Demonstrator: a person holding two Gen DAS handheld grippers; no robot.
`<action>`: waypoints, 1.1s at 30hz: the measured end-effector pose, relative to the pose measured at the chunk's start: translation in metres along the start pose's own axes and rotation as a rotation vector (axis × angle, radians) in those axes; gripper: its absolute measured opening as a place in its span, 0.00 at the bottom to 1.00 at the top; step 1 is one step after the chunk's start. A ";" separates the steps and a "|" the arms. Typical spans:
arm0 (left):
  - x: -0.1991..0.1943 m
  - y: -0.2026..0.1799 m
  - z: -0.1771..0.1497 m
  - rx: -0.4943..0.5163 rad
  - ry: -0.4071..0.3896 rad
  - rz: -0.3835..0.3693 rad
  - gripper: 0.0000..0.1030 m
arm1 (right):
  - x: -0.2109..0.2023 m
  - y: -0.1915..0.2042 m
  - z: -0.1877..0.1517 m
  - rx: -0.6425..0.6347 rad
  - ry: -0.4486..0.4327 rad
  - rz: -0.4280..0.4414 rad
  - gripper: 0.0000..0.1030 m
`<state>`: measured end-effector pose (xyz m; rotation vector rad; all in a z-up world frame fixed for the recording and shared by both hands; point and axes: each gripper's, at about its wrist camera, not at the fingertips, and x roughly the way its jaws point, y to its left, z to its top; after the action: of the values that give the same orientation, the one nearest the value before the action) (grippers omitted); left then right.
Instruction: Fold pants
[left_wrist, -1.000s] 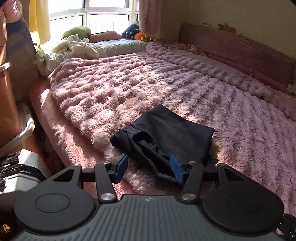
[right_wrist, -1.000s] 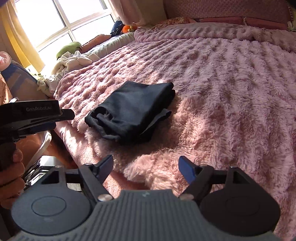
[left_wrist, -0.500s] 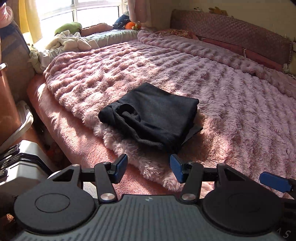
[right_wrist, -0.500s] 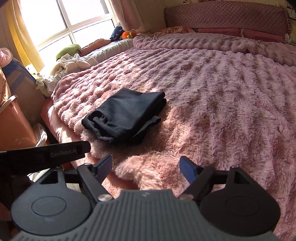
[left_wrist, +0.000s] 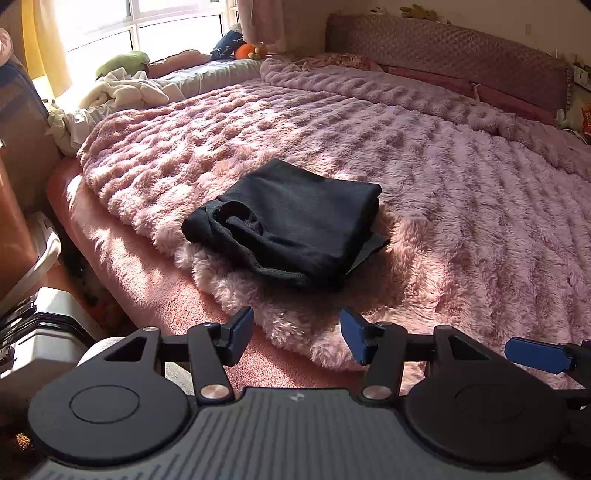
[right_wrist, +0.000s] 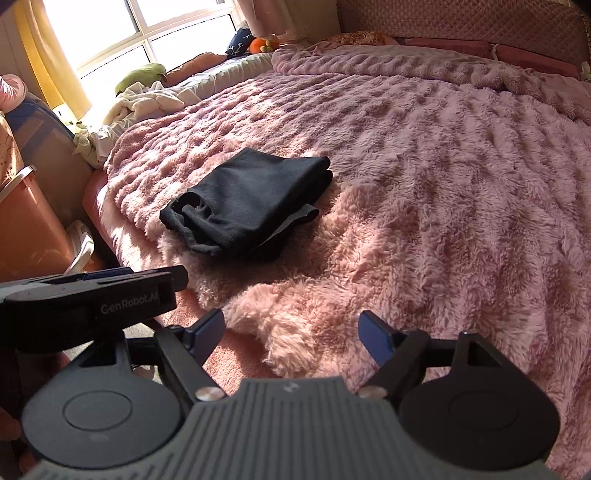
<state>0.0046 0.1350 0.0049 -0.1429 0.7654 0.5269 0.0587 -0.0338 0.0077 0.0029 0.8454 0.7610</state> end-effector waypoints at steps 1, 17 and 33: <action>0.000 -0.001 0.000 -0.001 -0.003 -0.002 0.62 | 0.000 0.001 0.000 -0.005 0.000 -0.003 0.74; 0.005 -0.001 0.000 -0.023 0.014 -0.015 0.71 | 0.001 0.004 0.000 -0.013 0.001 -0.042 0.74; 0.005 -0.002 -0.005 -0.035 -0.009 -0.038 0.73 | -0.003 0.016 0.000 -0.089 -0.004 -0.047 0.73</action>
<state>0.0056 0.1337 -0.0025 -0.1870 0.7433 0.5044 0.0475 -0.0233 0.0142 -0.0938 0.8046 0.7538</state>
